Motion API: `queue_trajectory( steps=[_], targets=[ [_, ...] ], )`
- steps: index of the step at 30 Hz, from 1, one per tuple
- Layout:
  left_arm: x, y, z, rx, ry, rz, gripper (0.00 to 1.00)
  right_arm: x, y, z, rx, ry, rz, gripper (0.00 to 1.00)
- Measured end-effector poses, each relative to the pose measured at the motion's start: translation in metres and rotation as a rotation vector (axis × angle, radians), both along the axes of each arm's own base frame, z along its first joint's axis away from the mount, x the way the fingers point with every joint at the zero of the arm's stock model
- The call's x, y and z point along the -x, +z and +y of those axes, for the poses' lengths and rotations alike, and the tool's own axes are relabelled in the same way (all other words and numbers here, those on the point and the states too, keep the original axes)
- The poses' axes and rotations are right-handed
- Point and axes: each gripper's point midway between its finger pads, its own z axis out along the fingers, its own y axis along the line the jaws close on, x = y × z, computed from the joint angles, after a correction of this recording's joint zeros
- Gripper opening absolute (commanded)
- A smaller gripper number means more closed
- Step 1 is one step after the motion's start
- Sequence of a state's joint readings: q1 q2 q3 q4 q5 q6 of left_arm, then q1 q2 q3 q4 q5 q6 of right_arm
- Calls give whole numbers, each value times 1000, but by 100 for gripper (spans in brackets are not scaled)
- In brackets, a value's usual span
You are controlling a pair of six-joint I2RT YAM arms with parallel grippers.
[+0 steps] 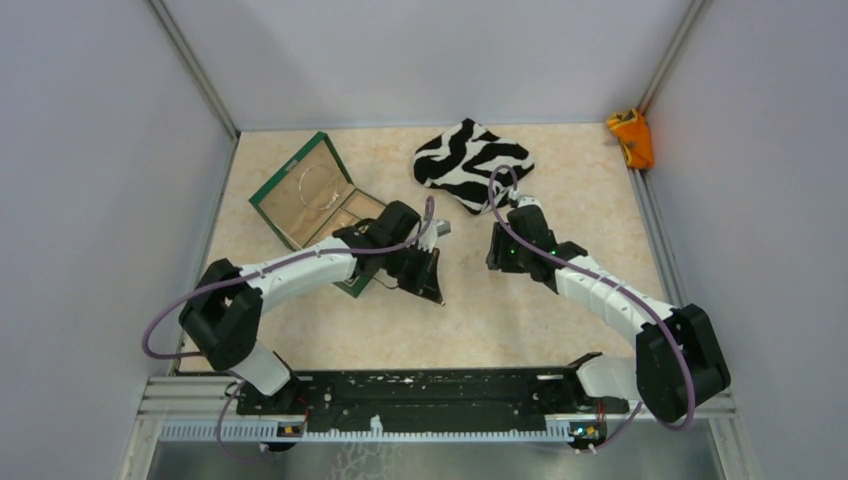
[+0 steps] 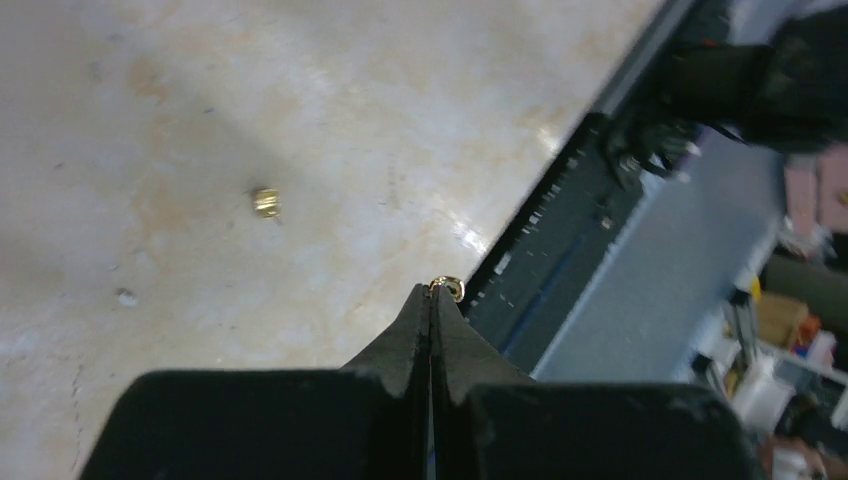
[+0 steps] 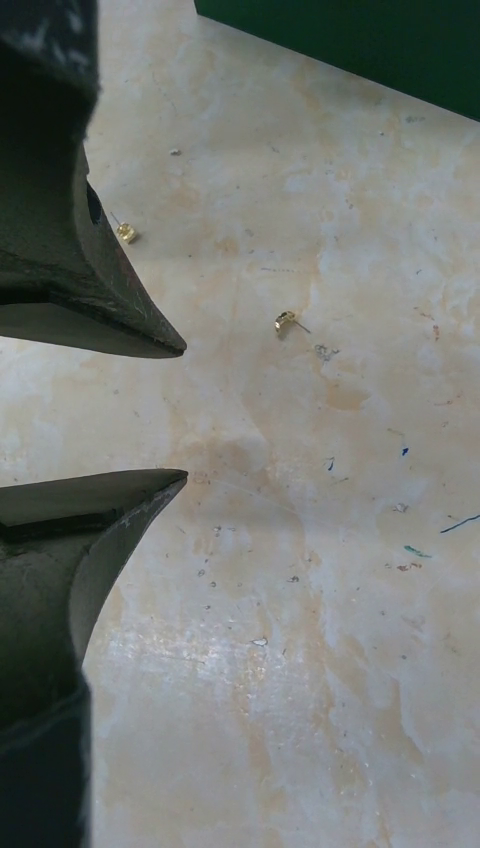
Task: Organize the mixed jewelry
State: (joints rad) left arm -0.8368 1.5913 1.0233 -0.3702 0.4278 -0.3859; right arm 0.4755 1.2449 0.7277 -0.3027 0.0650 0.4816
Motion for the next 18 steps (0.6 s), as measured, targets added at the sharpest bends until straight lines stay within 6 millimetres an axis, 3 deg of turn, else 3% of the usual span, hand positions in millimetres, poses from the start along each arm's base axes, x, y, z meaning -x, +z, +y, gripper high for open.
queue_trajectory(
  steps=[3,10,13,18],
  targets=[
    [9,29,-6,130,-134,52,0,0,0,0,-1,2,-2,45],
    [63,97,-15,452,-509,168,0,-3,7,-3,6,-8,-30,45],
    [71,115,-10,549,-578,203,0,-4,16,-5,1,-17,-62,45],
    [66,144,0,695,-647,188,0,-7,25,-9,-4,-33,-92,45]
  ],
)
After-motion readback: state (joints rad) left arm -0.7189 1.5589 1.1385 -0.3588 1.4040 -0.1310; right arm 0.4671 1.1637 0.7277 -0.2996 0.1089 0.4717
